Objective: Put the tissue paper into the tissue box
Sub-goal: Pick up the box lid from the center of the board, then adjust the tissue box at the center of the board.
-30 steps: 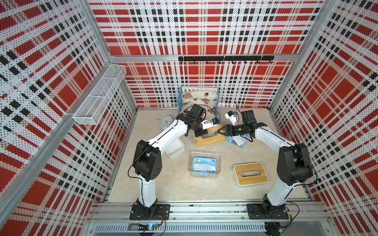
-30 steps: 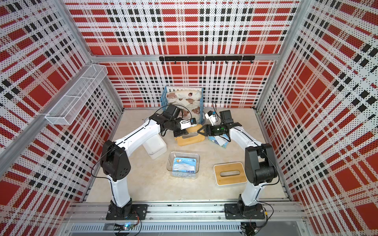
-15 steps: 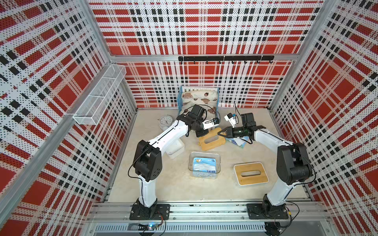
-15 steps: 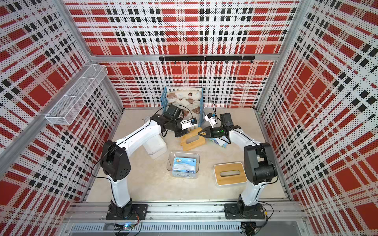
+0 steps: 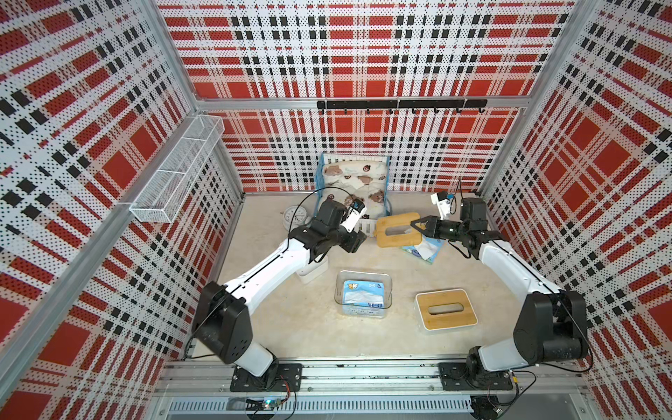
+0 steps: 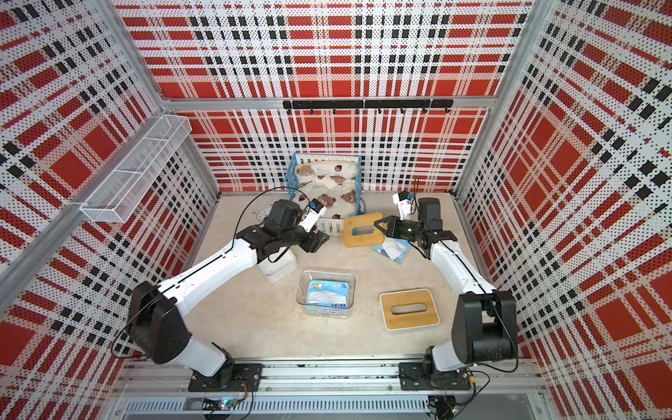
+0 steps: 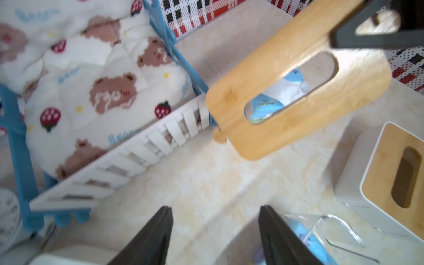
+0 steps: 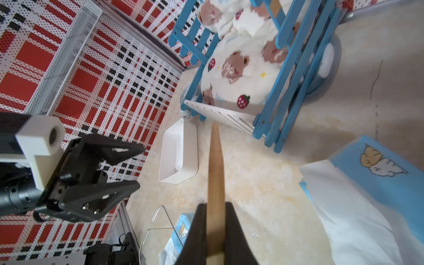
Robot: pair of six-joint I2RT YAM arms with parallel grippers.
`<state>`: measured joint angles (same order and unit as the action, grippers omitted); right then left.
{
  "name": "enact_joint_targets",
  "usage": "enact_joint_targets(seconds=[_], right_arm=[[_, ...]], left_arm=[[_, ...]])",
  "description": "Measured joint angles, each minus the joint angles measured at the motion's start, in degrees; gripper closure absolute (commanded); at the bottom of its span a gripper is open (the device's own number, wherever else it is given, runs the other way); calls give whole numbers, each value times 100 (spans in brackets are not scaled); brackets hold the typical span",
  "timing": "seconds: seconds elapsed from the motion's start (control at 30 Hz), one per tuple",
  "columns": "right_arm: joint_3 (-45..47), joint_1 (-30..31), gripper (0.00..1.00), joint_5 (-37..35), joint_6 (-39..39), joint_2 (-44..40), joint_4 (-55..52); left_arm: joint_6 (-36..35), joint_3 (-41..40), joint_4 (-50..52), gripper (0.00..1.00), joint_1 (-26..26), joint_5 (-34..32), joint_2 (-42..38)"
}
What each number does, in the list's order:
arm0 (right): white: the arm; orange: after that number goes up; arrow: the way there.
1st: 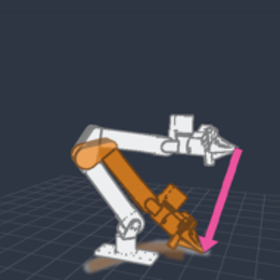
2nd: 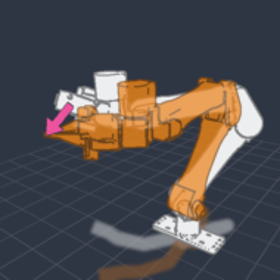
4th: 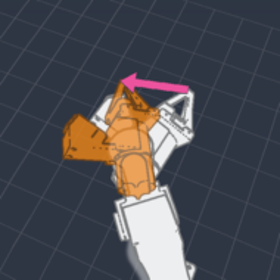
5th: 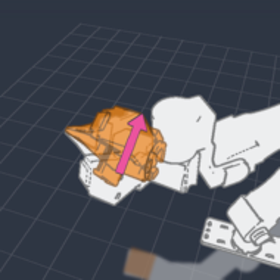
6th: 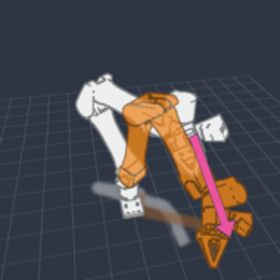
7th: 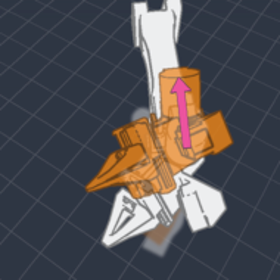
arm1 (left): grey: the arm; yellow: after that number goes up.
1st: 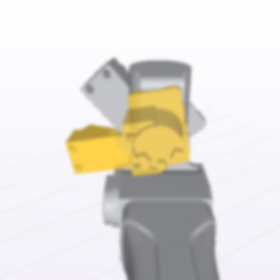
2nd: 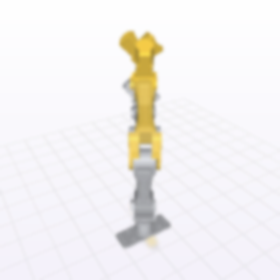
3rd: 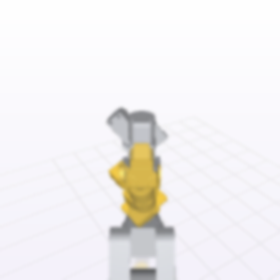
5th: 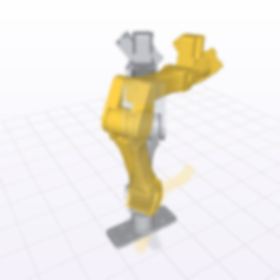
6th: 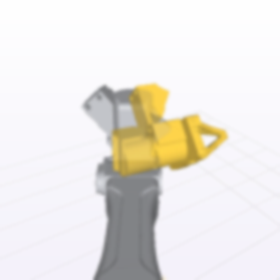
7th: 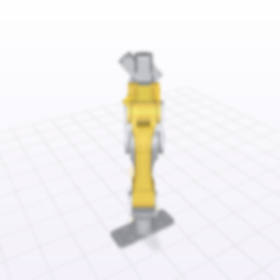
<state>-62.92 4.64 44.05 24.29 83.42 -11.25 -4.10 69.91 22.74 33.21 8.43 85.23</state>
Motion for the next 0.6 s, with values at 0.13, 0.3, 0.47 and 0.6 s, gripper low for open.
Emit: enact_joint_targets(seconds=[0.13, 0.3, 0.47, 0.6], right_arm=[[24, 4, 100, -83, 35, -136, 24], [317, 4, 100, -68, 177, -118, 177], [437, 4, 100, -83, 136, -127, 118], [437, 4, 100, -146, -59, -238, -68]], left_arm=[[7, -866, 24, 28, 514, -315, -739], [-798, -896, 306, 26, 1491, -599, -481], [-1300, -337, 754, 27, 1534, -782, 529], [-1508, -44, 942, 35, 1447, -907, 1054]])
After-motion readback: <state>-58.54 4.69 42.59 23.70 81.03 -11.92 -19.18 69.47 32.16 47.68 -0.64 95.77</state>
